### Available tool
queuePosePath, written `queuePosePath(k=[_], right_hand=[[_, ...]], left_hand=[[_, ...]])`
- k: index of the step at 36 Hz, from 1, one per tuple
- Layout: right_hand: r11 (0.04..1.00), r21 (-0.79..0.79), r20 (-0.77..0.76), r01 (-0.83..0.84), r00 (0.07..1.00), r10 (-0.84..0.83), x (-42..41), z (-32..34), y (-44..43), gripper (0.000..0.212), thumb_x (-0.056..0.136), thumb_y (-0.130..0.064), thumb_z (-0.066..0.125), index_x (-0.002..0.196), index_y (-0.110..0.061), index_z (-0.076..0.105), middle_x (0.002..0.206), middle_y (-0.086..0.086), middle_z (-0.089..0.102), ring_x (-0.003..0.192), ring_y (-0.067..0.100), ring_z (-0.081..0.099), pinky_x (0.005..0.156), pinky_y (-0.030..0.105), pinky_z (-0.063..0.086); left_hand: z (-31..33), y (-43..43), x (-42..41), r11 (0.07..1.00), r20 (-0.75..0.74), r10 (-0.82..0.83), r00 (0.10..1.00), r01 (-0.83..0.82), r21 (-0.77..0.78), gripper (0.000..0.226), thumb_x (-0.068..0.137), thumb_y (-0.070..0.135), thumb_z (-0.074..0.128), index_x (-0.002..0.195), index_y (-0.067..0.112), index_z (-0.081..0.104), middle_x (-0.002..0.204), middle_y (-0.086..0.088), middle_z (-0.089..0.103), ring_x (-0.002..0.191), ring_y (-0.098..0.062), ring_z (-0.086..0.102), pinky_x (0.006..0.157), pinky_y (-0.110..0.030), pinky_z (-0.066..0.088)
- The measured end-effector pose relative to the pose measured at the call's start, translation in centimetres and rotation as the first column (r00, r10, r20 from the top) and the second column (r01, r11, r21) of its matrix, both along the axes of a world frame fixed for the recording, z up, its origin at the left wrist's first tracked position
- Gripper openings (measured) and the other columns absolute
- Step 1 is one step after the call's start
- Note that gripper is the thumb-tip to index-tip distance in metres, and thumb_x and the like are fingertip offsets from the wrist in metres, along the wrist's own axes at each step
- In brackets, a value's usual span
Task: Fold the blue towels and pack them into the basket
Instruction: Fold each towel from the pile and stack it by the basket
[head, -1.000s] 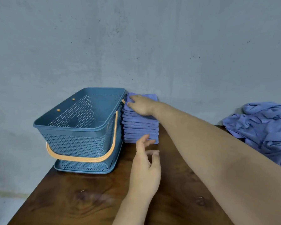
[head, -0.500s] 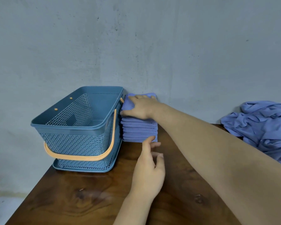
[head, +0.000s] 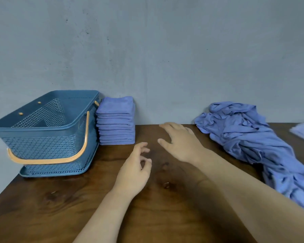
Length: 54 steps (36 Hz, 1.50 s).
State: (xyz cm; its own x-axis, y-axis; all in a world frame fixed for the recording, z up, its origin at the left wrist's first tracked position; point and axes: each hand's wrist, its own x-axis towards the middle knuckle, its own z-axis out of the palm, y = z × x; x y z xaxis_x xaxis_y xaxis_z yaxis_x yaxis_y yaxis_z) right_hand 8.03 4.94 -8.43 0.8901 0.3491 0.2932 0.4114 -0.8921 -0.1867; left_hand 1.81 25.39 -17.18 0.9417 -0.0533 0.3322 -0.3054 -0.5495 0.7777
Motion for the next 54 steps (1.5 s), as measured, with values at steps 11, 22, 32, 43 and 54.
queuePosePath(k=[11, 22, 32, 43, 54], right_hand=[[0.935, -0.042, -0.032, 0.353, 0.935, -0.354, -7.2, -2.6, -15.5, 0.056, 0.101, -0.056, 0.052, 0.154, -0.037, 0.044, 0.158, -0.011, 0.043, 0.147, 0.020, 0.037, 0.117, 0.049, 0.034], [0.846, -0.117, 0.057, 0.520, 0.854, -0.517, -3.8, 0.0, -24.2, 0.055, 0.106, -0.041, 0.053, 0.157, -0.024, 0.044, 0.163, 0.003, 0.042, 0.149, 0.030, 0.038, 0.114, 0.054, 0.040], [0.849, -0.183, -0.013, 0.495, 0.863, -0.506, 5.0, 3.3, -25.0, 0.056, 0.109, -0.027, 0.047, 0.163, -0.024, 0.031, 0.166, 0.009, 0.031, 0.146, 0.038, 0.036, 0.111, 0.059, 0.040], [0.802, -0.282, -0.105, 0.527, 0.814, -0.572, 15.3, 5.4, -25.6, 0.069, 0.100, -0.040, 0.044, 0.164, -0.037, 0.022, 0.167, 0.008, 0.032, 0.153, 0.039, 0.026, 0.119, 0.062, 0.025], [0.832, -0.166, -0.137, 0.530, 0.823, -0.552, 16.6, 7.6, -24.3, 0.017, 0.105, -0.005, 0.054, 0.092, -0.002, 0.064, 0.090, 0.021, 0.062, 0.080, 0.036, 0.056, 0.079, 0.048, 0.055]], left_hand=[[-1.1, -7.2, -2.7, 0.930, 0.017, -0.240, 0.971, 0.225, 0.290, 0.051, 0.101, 0.041, 0.057, 0.146, 0.055, 0.037, 0.134, 0.039, 0.052, 0.126, 0.011, 0.051, 0.098, -0.023, 0.052], [-1.8, -7.3, -1.9, 0.915, -0.005, -0.152, 0.988, 0.142, 0.377, 0.037, 0.103, 0.040, 0.058, 0.136, 0.052, 0.046, 0.123, 0.043, 0.045, 0.112, 0.011, 0.052, 0.091, -0.018, 0.047], [-0.8, -9.6, 2.0, 0.863, 0.049, 0.151, 0.987, -0.156, 0.480, 0.033, 0.103, 0.035, 0.055, 0.136, 0.030, 0.058, 0.135, 0.016, 0.057, 0.119, -0.011, 0.054, 0.097, -0.032, 0.047], [-2.4, -8.2, 3.7, 0.932, -0.028, 0.165, 0.986, -0.146, 0.330, 0.030, 0.101, 0.039, 0.058, 0.129, 0.045, 0.052, 0.124, 0.030, 0.050, 0.116, 0.001, 0.049, 0.099, -0.030, 0.047], [-2.4, -8.1, 3.6, 0.947, -0.032, 0.150, 0.988, -0.134, 0.293, 0.030, 0.100, 0.038, 0.058, 0.129, 0.045, 0.052, 0.123, 0.029, 0.050, 0.113, -0.002, 0.051, 0.103, -0.033, 0.048]])
